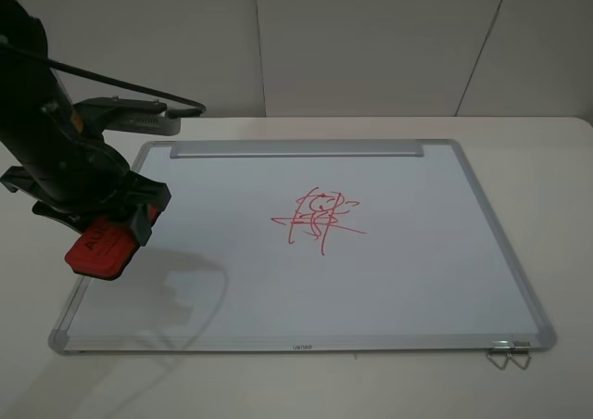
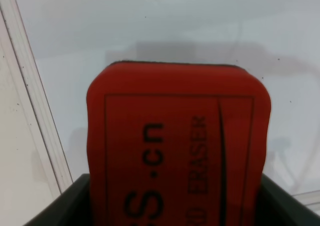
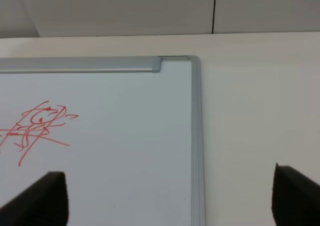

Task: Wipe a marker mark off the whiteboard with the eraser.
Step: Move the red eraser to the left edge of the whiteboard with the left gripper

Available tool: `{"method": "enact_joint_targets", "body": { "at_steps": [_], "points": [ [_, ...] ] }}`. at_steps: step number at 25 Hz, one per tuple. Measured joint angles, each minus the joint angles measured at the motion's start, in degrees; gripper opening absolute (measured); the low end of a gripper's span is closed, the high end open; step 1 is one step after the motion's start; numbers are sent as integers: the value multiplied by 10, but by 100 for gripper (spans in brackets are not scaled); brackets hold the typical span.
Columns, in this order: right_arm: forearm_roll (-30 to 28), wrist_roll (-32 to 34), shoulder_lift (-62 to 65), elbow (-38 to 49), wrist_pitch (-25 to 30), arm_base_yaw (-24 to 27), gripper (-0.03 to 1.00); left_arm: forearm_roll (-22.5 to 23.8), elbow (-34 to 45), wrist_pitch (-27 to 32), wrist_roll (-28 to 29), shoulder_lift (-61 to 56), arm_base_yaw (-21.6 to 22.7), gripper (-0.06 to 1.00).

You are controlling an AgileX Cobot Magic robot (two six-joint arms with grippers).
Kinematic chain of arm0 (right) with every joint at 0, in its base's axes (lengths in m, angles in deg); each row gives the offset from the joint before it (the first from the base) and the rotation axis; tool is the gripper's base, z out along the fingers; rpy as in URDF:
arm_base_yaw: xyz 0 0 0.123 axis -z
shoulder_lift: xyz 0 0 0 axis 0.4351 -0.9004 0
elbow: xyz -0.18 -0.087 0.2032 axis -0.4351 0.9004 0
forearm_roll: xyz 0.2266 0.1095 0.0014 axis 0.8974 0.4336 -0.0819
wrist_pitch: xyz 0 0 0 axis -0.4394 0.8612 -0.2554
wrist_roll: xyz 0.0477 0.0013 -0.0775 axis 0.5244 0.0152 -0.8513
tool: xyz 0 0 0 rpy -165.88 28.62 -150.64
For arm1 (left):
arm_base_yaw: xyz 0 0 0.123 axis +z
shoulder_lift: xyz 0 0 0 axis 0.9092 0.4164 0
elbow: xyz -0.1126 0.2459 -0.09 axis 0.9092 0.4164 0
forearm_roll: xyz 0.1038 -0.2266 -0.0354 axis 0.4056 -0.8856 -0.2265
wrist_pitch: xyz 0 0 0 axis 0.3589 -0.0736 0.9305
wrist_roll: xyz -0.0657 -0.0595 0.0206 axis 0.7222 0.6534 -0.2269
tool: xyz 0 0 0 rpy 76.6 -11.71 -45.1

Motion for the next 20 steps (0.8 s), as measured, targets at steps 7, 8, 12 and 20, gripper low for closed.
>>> {"method": "enact_joint_targets", "body": {
  "at_steps": [7, 8, 12, 20],
  "points": [
    [0, 0, 0, 0, 0, 0, 72, 0, 0, 16, -15, -15, 0, 57],
    [0, 0, 0, 0, 0, 0, 72, -5, 0, 16, -16, -16, 0, 57],
    [0, 0, 0, 0, 0, 0, 72, -18, 0, 16, -16, -16, 0, 57],
    [0, 0, 0, 0, 0, 0, 72, -33, 19, -5, 33, -16, 0, 57]
  ]
}}
